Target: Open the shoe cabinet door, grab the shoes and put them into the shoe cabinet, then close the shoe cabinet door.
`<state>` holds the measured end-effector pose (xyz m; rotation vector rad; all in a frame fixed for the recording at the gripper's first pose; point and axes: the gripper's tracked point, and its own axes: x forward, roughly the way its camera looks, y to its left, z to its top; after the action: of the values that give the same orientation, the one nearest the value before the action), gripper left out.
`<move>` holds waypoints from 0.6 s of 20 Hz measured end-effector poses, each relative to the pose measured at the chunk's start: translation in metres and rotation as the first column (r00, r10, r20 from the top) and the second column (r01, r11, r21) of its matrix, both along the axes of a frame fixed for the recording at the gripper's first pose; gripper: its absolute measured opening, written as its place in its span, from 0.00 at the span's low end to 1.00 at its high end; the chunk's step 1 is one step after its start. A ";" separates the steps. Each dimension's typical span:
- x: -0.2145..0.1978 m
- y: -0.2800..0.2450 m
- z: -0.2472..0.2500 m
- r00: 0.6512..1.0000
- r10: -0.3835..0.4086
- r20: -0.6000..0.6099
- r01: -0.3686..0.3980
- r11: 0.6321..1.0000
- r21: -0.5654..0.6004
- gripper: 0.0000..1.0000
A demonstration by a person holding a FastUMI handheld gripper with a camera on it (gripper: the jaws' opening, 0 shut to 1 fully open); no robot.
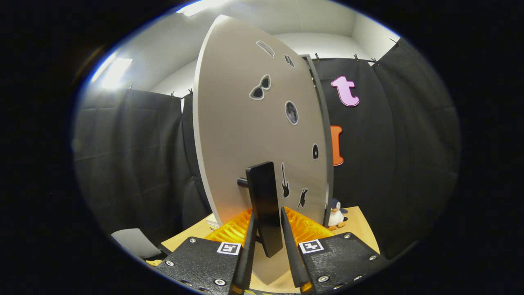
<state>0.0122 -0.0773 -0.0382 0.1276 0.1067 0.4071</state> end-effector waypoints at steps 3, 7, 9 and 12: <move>0.007 0.019 0.002 1.000 0.019 0.006 -0.019 1.000 -0.018 0.38; 0.015 0.049 0.004 0.999 0.040 0.028 -0.038 0.998 -0.052 0.38; 0.022 0.063 0.005 0.999 0.039 0.032 -0.037 0.998 -0.053 0.39; 0.032 0.078 0.006 0.999 0.034 0.040 -0.032 0.998 -0.053 0.41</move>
<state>0.0441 0.0010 -0.0320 0.0658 0.0792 0.4391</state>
